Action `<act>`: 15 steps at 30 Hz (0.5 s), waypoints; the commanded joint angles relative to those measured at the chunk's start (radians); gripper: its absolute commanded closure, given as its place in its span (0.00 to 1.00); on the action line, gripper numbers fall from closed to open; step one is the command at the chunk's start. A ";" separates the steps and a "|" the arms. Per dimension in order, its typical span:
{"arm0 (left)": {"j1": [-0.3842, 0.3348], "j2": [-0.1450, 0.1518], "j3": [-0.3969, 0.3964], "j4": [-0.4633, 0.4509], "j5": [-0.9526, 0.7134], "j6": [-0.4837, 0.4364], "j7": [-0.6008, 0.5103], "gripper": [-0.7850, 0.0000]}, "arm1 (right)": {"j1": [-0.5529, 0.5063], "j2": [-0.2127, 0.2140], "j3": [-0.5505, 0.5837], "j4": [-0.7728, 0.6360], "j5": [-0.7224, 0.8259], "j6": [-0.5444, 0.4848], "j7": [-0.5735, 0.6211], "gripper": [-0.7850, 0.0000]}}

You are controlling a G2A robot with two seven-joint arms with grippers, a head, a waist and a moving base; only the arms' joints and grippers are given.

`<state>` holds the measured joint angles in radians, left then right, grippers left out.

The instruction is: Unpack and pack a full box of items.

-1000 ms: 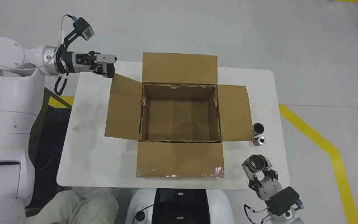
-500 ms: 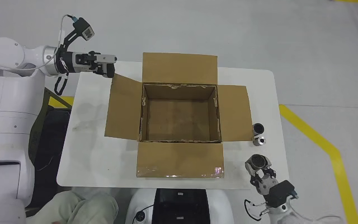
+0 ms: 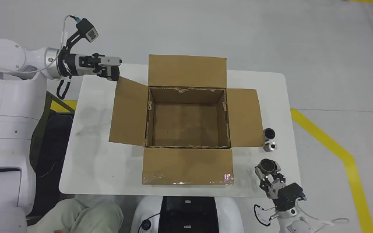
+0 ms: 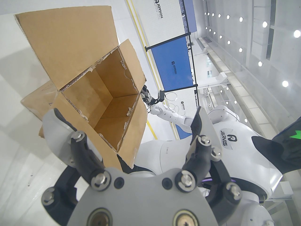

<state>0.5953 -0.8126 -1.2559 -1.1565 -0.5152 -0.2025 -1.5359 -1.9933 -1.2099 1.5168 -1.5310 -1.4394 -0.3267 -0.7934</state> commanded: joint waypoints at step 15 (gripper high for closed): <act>0.000 0.000 0.000 0.000 0.000 0.000 0.000 0.00 | 0.116 -0.004 -0.026 0.122 0.058 0.000 0.128 1.00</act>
<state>0.5953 -0.8126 -1.2559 -1.1565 -0.5152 -0.2025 -1.5359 -1.8887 -1.2134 1.4947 -1.4212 -1.3850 -0.3272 -0.6673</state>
